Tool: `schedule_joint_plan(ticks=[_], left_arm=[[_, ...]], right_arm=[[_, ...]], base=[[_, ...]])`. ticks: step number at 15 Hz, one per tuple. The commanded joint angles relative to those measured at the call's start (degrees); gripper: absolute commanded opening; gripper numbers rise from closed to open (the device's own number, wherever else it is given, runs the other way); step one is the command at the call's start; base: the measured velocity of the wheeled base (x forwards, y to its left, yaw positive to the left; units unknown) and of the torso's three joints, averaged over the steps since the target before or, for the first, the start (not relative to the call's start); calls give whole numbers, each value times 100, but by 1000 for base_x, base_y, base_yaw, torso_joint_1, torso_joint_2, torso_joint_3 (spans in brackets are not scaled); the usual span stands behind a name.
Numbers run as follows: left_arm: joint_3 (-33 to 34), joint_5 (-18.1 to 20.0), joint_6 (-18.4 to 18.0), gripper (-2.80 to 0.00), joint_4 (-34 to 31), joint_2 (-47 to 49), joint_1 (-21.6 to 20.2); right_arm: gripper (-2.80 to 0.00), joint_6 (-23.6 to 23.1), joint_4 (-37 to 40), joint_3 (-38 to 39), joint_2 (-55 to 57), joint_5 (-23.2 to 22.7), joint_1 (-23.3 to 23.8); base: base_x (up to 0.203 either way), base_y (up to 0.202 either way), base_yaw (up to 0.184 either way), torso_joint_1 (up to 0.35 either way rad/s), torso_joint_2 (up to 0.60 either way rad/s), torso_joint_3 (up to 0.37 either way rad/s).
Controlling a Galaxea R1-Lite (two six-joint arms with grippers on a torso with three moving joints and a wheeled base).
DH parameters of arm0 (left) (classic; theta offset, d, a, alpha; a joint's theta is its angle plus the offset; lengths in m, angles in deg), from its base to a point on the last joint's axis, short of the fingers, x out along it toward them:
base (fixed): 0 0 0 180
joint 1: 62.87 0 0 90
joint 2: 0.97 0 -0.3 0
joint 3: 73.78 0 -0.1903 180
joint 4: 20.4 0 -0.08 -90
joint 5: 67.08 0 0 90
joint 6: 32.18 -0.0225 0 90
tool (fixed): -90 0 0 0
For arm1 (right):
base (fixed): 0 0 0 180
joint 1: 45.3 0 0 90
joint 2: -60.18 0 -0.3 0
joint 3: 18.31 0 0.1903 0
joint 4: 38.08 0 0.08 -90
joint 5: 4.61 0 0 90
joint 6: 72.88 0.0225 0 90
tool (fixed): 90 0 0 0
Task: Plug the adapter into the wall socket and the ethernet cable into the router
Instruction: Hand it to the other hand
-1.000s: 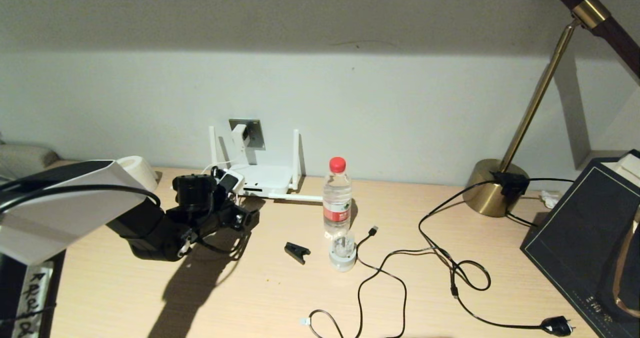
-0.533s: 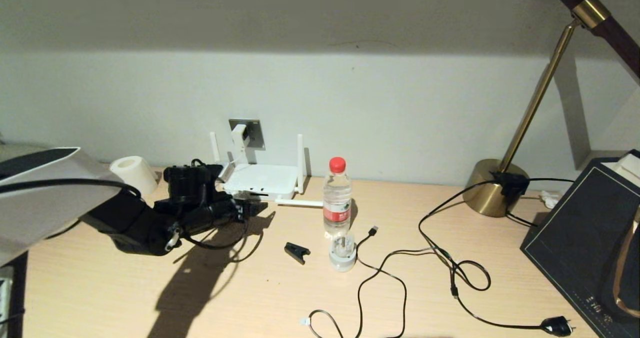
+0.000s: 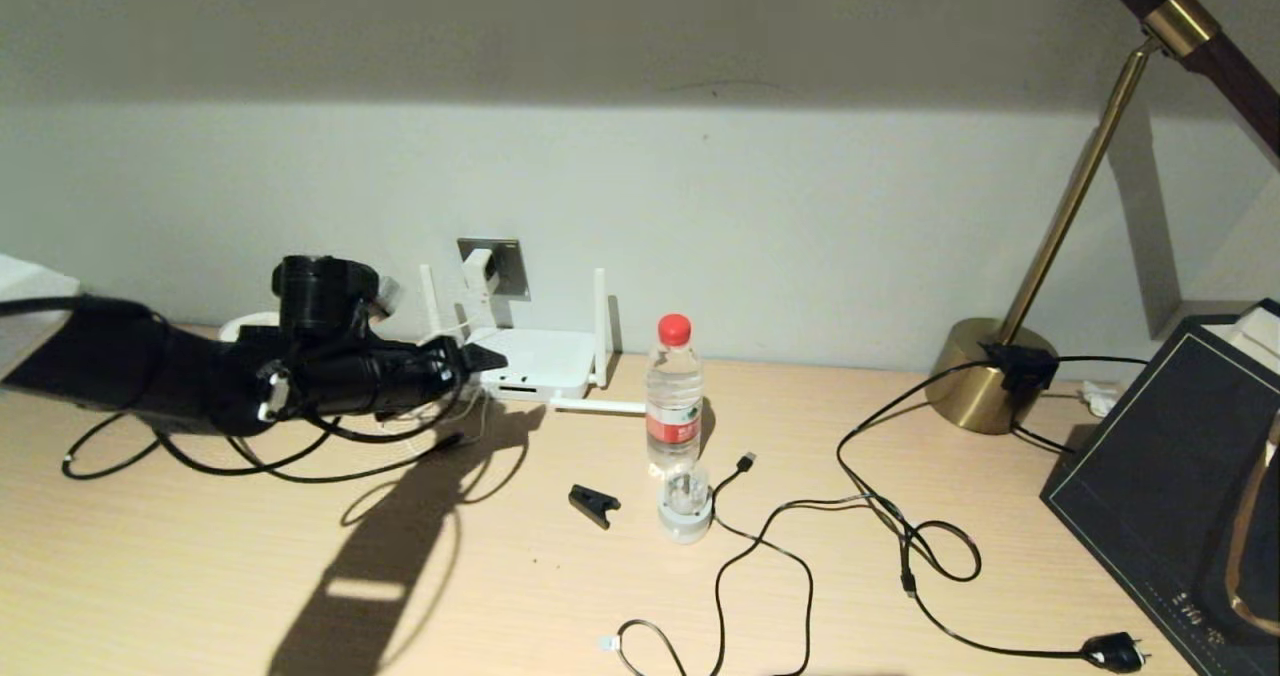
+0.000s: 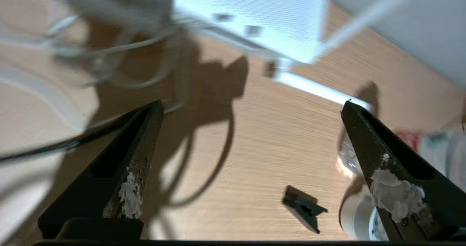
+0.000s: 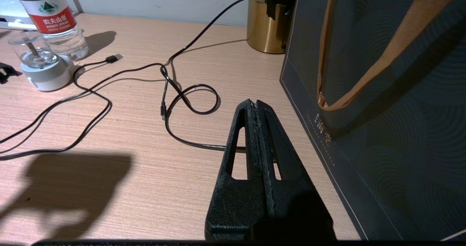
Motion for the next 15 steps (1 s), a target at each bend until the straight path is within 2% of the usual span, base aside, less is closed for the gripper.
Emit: schedule_joint_plan(ticks=[1,4,7,12,15], left_arm=[[-298,-92,268,0,-600,83,-352],[-261,-112,289,0,-620,316,-566],[-33,-96,305,0,-589,419,-588],[441,-108,259,0,481,644,-594],[432,-109,181,0,589,711,-614]], right_arm=[[-280,-3,-3,53,0,-2,0],[-280,-3,-3,53,0,-2,0],[-280,-3,-3,53,0,-2,0],[-280,-3,-3,53,0,-2,0],[-280,-3,-3,53,0,-2,0]], base=[[0,0,0,0,0,0],[0,0,0,0,0,0],[0,0,0,0,0,0],[0,0,0,0,0,0],[0,0,0,0,0,0]])
